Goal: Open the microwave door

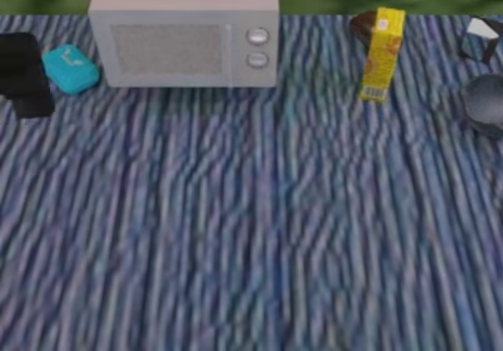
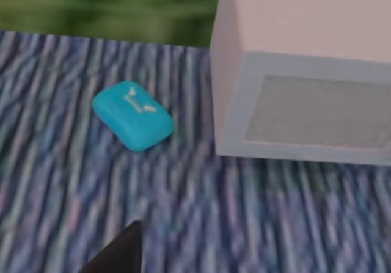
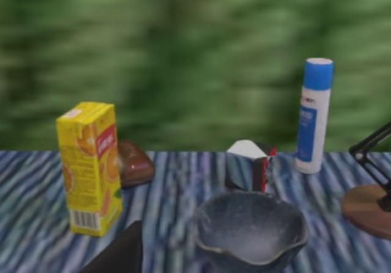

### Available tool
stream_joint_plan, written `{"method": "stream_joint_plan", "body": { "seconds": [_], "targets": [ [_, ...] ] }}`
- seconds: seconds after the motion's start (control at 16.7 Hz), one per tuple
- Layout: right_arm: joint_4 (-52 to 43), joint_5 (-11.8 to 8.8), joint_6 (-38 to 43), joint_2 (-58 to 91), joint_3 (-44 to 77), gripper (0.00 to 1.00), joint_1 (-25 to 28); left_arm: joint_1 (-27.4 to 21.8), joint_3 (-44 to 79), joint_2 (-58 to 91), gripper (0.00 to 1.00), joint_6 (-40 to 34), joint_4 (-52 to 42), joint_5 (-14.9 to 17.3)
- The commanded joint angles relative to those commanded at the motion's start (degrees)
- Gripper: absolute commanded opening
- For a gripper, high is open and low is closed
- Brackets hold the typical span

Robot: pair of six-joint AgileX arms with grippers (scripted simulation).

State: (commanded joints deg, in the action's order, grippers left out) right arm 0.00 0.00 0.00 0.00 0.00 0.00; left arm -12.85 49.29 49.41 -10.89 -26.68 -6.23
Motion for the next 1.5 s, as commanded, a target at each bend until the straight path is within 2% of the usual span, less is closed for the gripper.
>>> {"method": "stream_joint_plan", "body": {
  "seconds": [0.42, 0.72, 1.02, 1.5],
  "targets": [
    [0.0, 0.0, 0.0, 0.0, 0.0, 1.0, 0.0, -10.0, 45.9, 41.6, 1.0, -10.0, -18.8, -4.6],
    [0.0, 0.0, 0.0, 0.0, 0.0, 1.0, 0.0, -15.7, 69.5, 65.6, 1.0, -15.1, -30.7, -7.4],
    [0.0, 0.0, 0.0, 0.0, 0.0, 1.0, 0.0, -18.7, 80.6, 78.1, 1.0, -17.5, -38.3, -9.2],
    [0.0, 0.0, 0.0, 0.0, 0.0, 1.0, 0.0, -18.6, 81.1, 79.9, 1.0, -17.4, -37.9, -9.2]
  ]
}}
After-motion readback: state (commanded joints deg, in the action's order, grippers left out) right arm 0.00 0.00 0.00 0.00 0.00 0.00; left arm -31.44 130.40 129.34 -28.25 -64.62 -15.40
